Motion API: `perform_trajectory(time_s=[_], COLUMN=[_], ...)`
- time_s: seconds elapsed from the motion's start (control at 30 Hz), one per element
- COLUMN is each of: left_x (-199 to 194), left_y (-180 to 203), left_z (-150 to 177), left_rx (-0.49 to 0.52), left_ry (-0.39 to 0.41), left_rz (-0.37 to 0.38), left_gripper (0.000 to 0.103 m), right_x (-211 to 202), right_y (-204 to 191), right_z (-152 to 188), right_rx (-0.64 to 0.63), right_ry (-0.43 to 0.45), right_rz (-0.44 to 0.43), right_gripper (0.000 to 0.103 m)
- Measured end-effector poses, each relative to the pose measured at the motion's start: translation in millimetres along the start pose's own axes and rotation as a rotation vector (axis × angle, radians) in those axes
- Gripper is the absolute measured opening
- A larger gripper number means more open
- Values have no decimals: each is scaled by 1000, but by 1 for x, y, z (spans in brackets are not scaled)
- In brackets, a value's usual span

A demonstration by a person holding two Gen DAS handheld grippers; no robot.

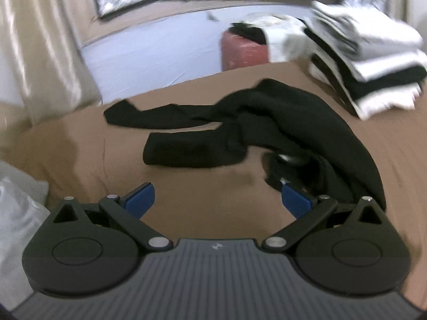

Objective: Fold clothes
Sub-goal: 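Reach both grippers toward the crumpled black shirt on the bed, then grasp the black shirt with the left gripper and lift it up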

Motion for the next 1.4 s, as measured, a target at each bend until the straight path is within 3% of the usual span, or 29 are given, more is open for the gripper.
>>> perform_trajectory(time_s=[0.1, 0.2, 0.33, 0.53, 0.63, 0.7, 0.8, 0.87, 0.93, 0.97, 1.0, 1.03, 1.07, 1.1, 1.13, 1.17, 1.23, 1.33, 1.4], left_x=[25, 68, 116, 168, 199, 219, 239, 255, 280, 283, 280, 276, 271, 265, 257, 247, 215, 149, 100], left_y=[-14, -8, -1, 17, 26, 31, 38, 46, 56, 61, 66, 72, 77, 81, 82, 85, 88, 106, 127], left_z=[-18, -26, -44, -75, -87, -89, -89, -89, -83, -83, -86, -87, -89, -90, -91, -93, -96, -106, -110], left_rx=[-48, -67, -123, -158, -176, -205, -245, -251, -238, -225, -204, -178, -163, -149, -119, -100, -86, 61, 116], left_ry=[-31, -133, -197, -161, -171, -233, -290, -321, -381, -373, -354, -350, -338, -329, -320, -308, -276, -110, -43], left_rz=[65, 128, 212, 332, 356, 391, 487, 502, 463, 432, 388, 362, 366, 361, 324, 343, 375, 274, 334], left_gripper=[103, 103, 103, 103, 103, 103, 103, 103, 103, 103, 103, 101, 79, 46, 30, 9, 9, 9, 9], right_x=[26, 50, 73, 116, 153, 180, 223, 237, 241, 239, 237, 231, 222, 213, 203, 187, 153, 101, 66], right_y=[16, 26, 21, 2, -2, -5, -12, -25, -43, -53, -62, -68, -71, -73, -75, -74, -72, -51, -24], right_z=[8, 14, 4, -27, -44, -53, -67, -79, -88, -89, -90, -89, -90, -90, -91, -94, -97, -97, -92], right_rx=[79, 125, 124, 27, -6, -37, -111, -194, -255, -284, -318, -357, -374, -391, -399, -386, -392, -462, -461], right_ry=[-58, -115, -140, -128, -145, -164, -199, -164, -138, -128, -116, -96, -73, -50, -29, -9, 35, 32, 1], right_rz=[-50, -72, -131, -172, -143, -124, -80, -42, -56, -79, -84, -46, -26, -6, 4, -7, -8, 18, 25], right_gripper=[102, 102, 102, 102, 102, 102, 103, 103, 78, 50, 34, 28, 24, 22, 21, 21, 20, 20, 20])
Point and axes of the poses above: each gripper's, at about its wrist camera, not at the fingertips, and x roughly the way its jaws point, y to its right, z to its underside, the point moved 9 cm from there along x, roughly the way its jaws point, and after that the axes turned 12 degrees about -y, right-handed, at the moved point
